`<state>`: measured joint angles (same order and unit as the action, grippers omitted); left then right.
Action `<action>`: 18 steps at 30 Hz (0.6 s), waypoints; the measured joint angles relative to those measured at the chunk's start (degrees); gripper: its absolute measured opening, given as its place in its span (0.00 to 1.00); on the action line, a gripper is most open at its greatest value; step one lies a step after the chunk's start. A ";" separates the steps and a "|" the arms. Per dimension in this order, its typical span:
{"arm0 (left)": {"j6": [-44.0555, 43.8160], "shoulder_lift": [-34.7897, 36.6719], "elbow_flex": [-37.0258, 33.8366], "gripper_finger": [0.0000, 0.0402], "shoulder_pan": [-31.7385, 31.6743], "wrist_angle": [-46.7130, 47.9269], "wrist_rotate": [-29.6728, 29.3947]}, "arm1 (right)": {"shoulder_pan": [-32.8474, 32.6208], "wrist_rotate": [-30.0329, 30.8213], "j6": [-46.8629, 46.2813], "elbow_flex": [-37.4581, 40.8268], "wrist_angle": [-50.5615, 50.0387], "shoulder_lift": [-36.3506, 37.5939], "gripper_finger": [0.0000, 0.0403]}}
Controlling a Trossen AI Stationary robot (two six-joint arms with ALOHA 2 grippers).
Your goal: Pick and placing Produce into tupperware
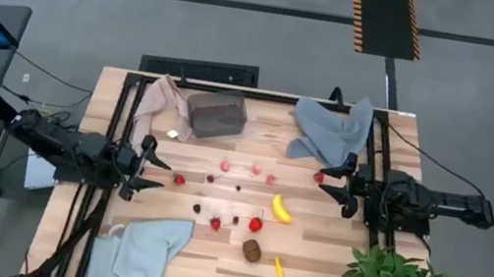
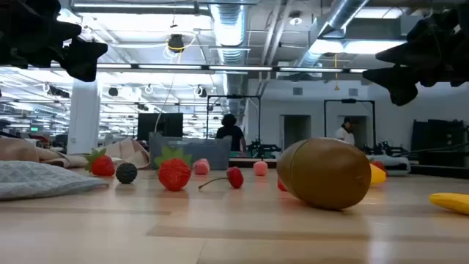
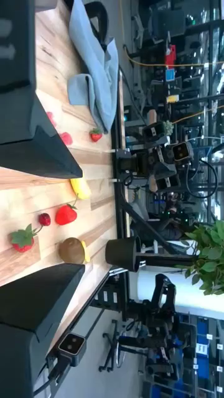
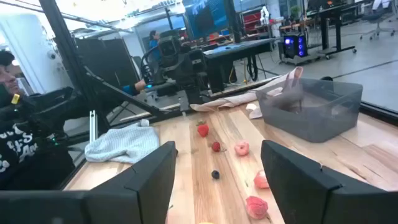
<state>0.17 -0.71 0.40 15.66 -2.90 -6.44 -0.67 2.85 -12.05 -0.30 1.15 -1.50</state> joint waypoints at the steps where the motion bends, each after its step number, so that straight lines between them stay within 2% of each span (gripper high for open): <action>1: -0.20 -0.02 0.00 0.56 0.00 -0.01 0.00 | 0.01 -0.01 0.00 -0.02 0.00 0.01 0.65; 18: -0.37 -0.02 0.00 0.56 0.00 0.00 0.00 | 0.00 0.00 -0.01 -0.01 0.00 0.00 0.65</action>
<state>-0.21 -0.73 0.40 15.66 -2.90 -6.44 -0.67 2.85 -12.07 -0.31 1.15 -1.50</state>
